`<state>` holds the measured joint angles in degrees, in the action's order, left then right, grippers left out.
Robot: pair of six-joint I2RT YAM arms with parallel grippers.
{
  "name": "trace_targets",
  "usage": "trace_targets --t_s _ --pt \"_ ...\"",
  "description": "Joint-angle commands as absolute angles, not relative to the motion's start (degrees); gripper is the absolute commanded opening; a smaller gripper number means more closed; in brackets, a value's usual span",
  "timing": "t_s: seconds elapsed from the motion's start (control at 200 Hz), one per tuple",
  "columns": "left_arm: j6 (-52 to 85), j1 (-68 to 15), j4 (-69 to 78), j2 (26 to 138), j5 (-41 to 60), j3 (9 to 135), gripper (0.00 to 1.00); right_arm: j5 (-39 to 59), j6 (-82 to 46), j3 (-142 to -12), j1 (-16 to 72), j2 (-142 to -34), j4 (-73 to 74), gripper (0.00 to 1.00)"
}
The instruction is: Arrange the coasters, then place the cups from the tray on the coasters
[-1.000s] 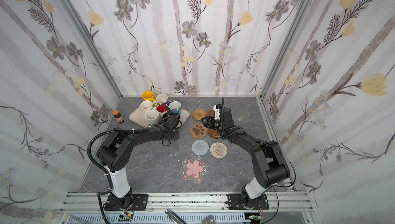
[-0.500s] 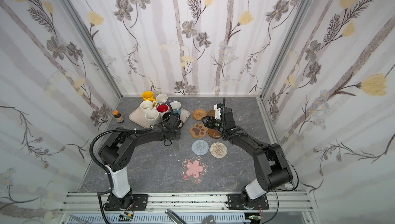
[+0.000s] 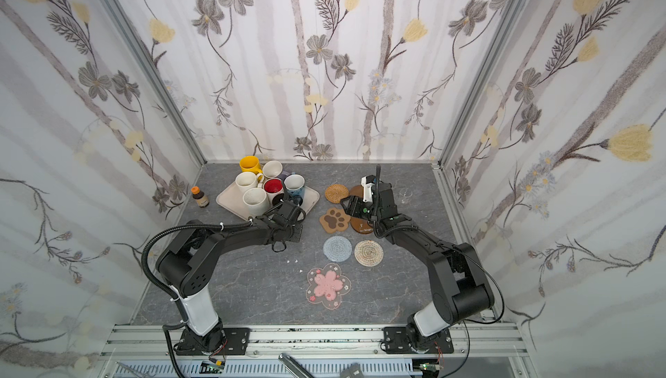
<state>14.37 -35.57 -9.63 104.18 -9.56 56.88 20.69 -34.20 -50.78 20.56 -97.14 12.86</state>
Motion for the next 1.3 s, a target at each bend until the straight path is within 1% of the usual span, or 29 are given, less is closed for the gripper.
trace_targets --t_s 0.0,0.415,0.65,0.819,0.979,1.149,1.219,1.259,1.299 --pt "21.0 -36.8 -23.3 103.0 -5.9 54.7 0.0 21.9 -34.6 -50.6 20.5 -97.0 15.1 0.65" --pt "26.2 -41.3 -23.6 93.2 -4.9 45.7 0.0 23.1 -33.9 -51.2 20.8 -96.9 13.2 0.65" --pt "26.9 -42.2 -23.7 92.7 -5.7 45.8 0.0 23.2 -32.5 -54.3 22.1 -98.4 10.5 0.66" --pt "26.5 -42.1 -23.9 92.2 -6.3 47.0 0.23 22.5 -30.7 -56.6 23.1 -99.2 7.7 0.7" --pt "25.9 -42.2 -25.1 89.8 -5.5 48.5 0.48 22.7 -28.9 -58.0 23.9 -100.6 6.0 0.71" --pt "25.4 -42.2 -27.7 85.3 -4.8 51.1 0.59 22.6 -28.3 -60.2 25.7 -103.0 4.7 0.71" --pt "25.4 -42.2 -28.8 82.9 -4.8 52.0 0.68 21.7 -28.3 -61.0 26.9 -103.8 4.6 0.72" --pt "25.3 -42.1 -29.4 81.2 -4.9 52.5 0.72 21.4 -28.6 -61.4 27.7 -104.4 4.8 0.73" --pt "25.4 -42.0 -29.9 79.5 -5.1 52.9 0.77 21.4 -29.3 -61.4 28.3 -105.0 5.7 0.78"
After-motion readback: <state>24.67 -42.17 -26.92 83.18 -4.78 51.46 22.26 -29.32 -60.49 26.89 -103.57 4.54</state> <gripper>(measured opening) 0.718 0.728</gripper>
